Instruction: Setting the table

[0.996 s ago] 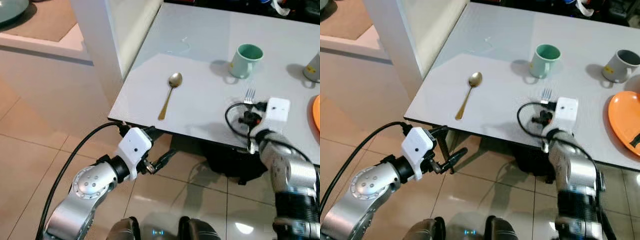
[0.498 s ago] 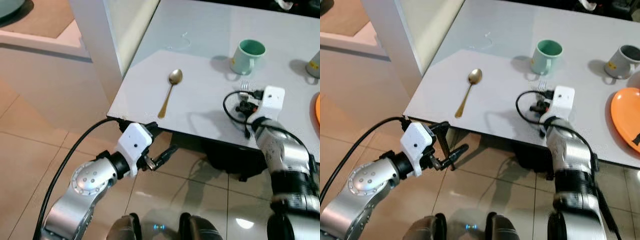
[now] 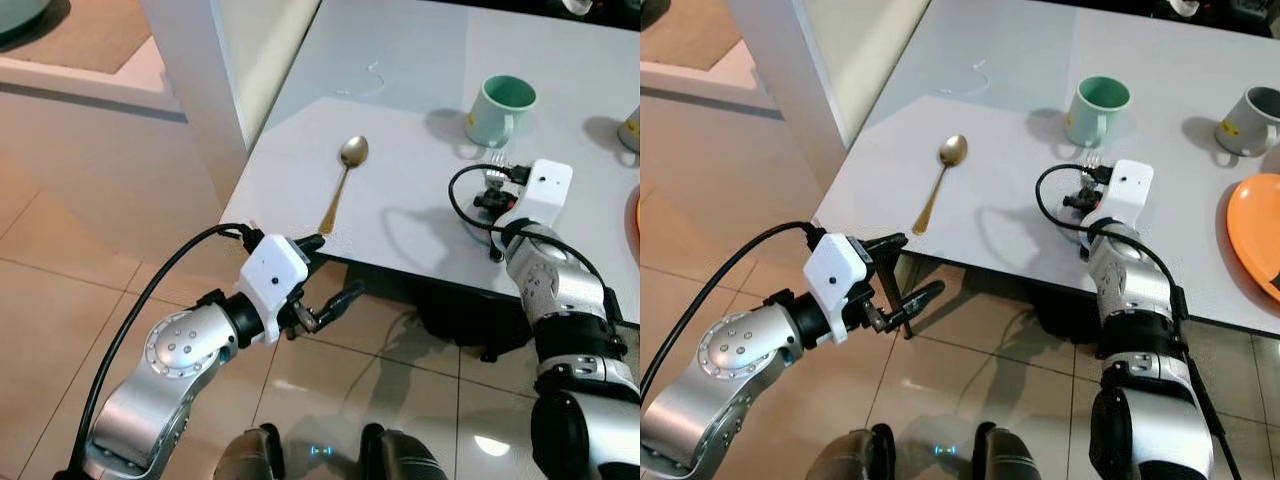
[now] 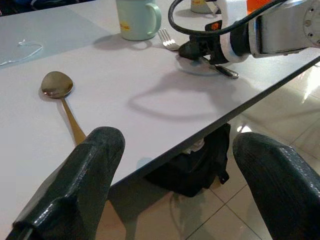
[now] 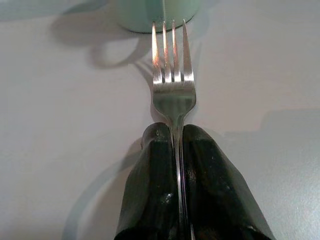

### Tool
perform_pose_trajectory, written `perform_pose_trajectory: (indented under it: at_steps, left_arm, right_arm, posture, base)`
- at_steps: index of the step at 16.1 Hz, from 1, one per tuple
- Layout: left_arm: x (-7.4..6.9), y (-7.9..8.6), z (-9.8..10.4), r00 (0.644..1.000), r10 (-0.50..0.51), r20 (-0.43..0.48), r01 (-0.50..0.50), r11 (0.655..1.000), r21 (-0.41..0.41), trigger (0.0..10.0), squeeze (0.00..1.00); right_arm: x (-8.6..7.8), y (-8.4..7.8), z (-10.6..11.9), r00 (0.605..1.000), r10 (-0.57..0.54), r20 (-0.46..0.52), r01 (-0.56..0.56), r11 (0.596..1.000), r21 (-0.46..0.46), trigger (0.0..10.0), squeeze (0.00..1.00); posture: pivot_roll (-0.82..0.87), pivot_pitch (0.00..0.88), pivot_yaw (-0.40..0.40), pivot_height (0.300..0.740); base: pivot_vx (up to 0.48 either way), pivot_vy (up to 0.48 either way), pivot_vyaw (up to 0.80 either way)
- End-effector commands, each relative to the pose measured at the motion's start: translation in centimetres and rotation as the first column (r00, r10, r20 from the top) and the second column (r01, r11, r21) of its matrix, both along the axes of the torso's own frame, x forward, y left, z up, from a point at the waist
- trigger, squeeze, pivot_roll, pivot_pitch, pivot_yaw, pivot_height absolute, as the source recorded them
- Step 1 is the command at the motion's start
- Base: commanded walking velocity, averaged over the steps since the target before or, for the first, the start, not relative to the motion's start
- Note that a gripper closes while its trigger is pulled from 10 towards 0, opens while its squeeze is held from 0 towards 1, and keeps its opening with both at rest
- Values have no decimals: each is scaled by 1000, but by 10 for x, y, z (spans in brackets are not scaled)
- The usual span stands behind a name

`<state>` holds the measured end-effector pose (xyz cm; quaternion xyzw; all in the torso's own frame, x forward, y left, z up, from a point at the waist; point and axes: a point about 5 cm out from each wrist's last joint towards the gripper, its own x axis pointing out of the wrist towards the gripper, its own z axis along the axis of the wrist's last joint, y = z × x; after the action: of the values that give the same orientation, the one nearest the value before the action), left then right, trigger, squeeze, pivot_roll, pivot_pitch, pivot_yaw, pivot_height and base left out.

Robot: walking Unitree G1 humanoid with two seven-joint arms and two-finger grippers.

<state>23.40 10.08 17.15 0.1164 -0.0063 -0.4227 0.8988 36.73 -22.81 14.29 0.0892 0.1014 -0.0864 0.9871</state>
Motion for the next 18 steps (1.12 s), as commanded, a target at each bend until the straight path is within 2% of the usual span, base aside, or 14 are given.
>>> perform_pose_trajectory:
  at_steps: [1,4,5,11,14,15,18]
  left_arm:
    - [0,2,-2,1000,-10,-14,10,1000,14,10000,0]
    - [2,6,-1,1000,-10,-13,11,1000,24,10000,0]
    - [2,7,-2,1000,-9,-12,9,1000,27,10000,0]
    - [5,7,-3,1000,-19,-8,20,999,32,10000,0]
    - [11,7,-2,1000,-13,5,13,1000,27,10000,0]
    - [15,8,-1,1000,-4,15,4,1000,23,10000,0]
    - [26,9,1,999,39,20,-38,999,-22,10000,0]
  right_arm:
    - [-5,-4,-22,996,-27,-91,28,999,17,10000,0]
    - [-3,-3,-24,994,-35,-101,36,999,11,10000,0]
    - [-4,-4,-26,993,-41,-112,41,999,3,10000,1000]
    - [-8,-9,-27,993,-35,-115,34,999,-6,10000,1000]
    - [-14,-10,-21,997,-6,-72,3,999,-41,10000,1000]
    - [-16,-13,-18,998,-24,-62,21,998,-52,10000,1000]
    - [-36,-18,14,998,-41,45,43,997,-67,10000,1000]
  posture:
    - [90,232,28,740]
    - [97,226,28,740]
    - [101,222,27,740]
    - [83,178,37,740]
    - [64,150,43,740]
    - [57,139,47,740]
    - [36,92,32,740]
  base:
    - [0,0,0]
    - [0,0,0]
    - [0,0,0]
    - [0,0,0]
    - [0,0,0]
    - [0,0,0]
    - [0,0,0]
